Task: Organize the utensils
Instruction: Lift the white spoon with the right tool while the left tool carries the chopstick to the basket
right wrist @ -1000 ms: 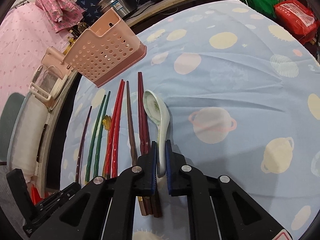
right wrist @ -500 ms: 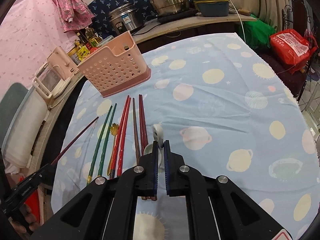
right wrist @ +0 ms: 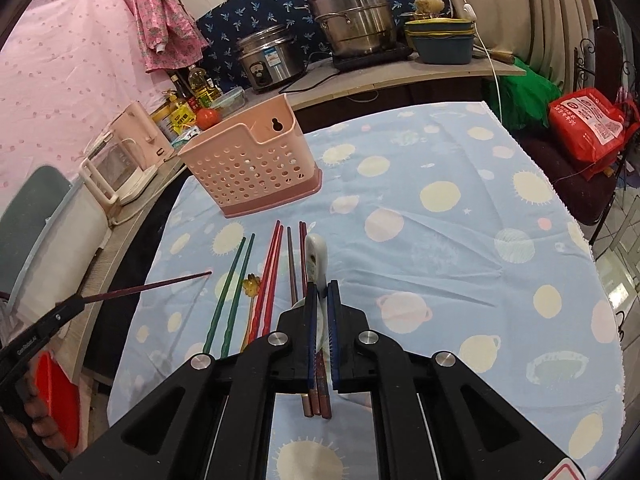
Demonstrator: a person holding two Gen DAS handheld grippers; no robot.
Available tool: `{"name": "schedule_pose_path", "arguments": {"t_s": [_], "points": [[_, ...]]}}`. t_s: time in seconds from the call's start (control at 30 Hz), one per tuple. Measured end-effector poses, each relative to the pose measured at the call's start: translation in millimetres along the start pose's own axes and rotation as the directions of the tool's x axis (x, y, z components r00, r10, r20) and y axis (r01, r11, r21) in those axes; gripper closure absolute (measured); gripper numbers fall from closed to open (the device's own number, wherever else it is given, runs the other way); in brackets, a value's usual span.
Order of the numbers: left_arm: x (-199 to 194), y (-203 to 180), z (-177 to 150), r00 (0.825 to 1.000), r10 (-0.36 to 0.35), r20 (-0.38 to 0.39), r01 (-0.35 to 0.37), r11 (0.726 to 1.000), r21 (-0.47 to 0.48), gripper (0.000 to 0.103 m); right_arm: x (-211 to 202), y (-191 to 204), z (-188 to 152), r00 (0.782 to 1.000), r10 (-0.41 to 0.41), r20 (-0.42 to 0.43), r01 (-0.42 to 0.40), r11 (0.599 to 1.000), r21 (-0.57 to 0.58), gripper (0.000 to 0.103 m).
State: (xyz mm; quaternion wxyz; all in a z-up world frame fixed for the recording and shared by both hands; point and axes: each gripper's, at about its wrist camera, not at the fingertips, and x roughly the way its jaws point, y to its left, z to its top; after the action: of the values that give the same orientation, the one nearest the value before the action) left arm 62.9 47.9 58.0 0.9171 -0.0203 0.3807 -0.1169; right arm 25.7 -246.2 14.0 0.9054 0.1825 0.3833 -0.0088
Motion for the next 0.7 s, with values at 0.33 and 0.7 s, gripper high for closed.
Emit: {"name": "schedule_pose_path", "arguments": {"t_s": [0.33,0.7], "points": [[-18,2,70,0.989,0.023,0.144,-0.027,0.999,0.029,0.096,2,21,36,0.999,0.024,0.038,-0.022,0.999,-0.049,0.097],[-43,-14,163,0.949,0.003,0.315,-0.029,0.996,0.078,0.096,20,42,110,0.995,0.030,0.099,-0.020,0.995,-0.096,0.097]]}}
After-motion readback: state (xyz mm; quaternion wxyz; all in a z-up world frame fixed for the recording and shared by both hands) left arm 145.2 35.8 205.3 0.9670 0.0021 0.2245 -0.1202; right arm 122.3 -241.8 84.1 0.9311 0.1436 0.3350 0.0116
